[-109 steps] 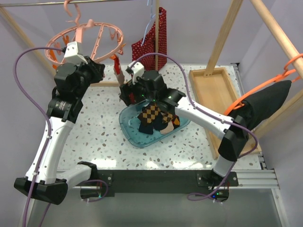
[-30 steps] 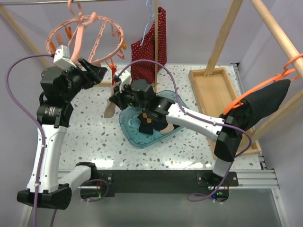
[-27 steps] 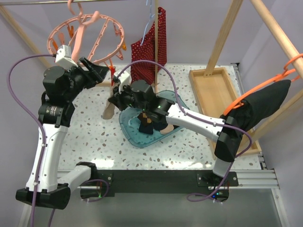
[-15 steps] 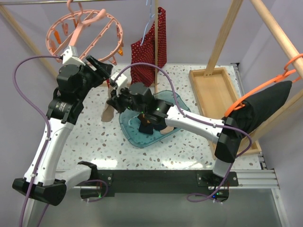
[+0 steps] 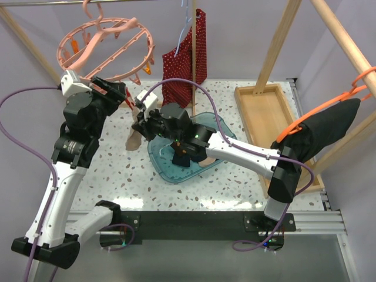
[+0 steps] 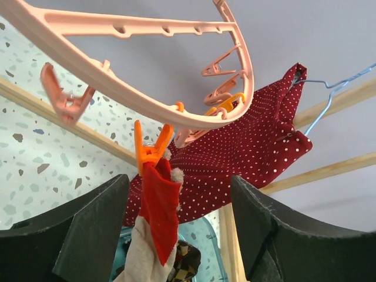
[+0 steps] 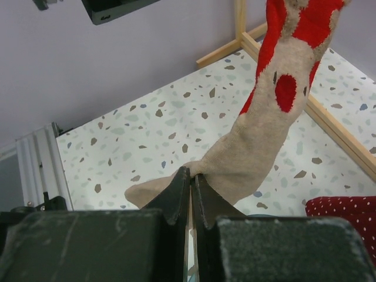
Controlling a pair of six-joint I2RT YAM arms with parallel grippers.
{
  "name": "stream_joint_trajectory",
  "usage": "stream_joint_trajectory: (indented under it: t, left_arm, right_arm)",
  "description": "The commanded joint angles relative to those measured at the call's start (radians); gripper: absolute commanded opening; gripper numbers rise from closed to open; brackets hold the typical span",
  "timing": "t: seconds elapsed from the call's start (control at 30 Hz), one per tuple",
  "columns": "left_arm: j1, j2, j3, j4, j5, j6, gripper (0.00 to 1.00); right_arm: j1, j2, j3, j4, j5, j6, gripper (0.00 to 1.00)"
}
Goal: Remove the socks clipped to the hanger
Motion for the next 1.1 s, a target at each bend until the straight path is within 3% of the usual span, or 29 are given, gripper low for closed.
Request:
stream_joint_trajectory:
  t: [0.0, 0.77, 0.97, 1.07]
  left_arm:
    - [-0.004, 0.079, 0.053, 0.015, 0.017, 0.000, 0.75]
    - [-0.001, 0.168, 0.052, 0.078, -0.079, 0.040, 0.70]
    - [-0.001, 0.199, 0.038, 0.135, -0.070, 0.049, 0.68]
    - [-0.001, 0.186, -0.017, 0.233, -0.033, 0.076, 0.62]
  right_arm:
    - [0.002, -0.055, 0.011, 0.029, 0.020, -0.020, 0.00]
    - [0.007, -0.066, 0.016, 0.027, 0.015, -0.024, 0.00]
    - [0.013, -0.069, 0.013, 0.028, 0.017, -0.023, 0.00]
    - [0.016, -0.070, 0.018, 0.023, 0.017, -0.024, 0.00]
